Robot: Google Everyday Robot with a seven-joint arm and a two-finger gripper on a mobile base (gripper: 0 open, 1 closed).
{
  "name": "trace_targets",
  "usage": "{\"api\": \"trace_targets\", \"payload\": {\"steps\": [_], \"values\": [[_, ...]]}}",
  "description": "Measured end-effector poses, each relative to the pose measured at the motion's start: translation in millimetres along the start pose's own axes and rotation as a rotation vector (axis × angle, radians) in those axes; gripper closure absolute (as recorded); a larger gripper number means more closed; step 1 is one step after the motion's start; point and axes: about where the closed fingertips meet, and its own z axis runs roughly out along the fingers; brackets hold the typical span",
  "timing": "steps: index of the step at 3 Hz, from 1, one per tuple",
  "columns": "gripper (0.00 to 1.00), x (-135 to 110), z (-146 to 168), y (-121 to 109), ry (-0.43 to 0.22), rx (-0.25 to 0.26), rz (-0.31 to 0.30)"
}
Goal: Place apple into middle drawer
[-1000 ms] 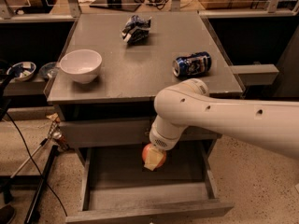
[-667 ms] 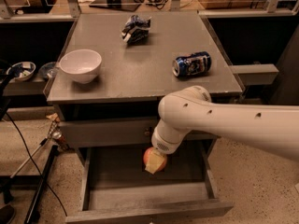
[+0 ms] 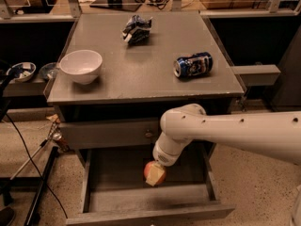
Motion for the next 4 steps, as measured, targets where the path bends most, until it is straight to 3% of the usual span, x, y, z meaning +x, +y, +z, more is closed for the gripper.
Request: {"api": "trace_targets", "payload": {"steps": [2, 4], "values": [[1.00, 4, 19, 6, 0.003, -0.026, 0.010], [1.00, 7, 93, 19, 0.012, -0.157, 0.052]]}}
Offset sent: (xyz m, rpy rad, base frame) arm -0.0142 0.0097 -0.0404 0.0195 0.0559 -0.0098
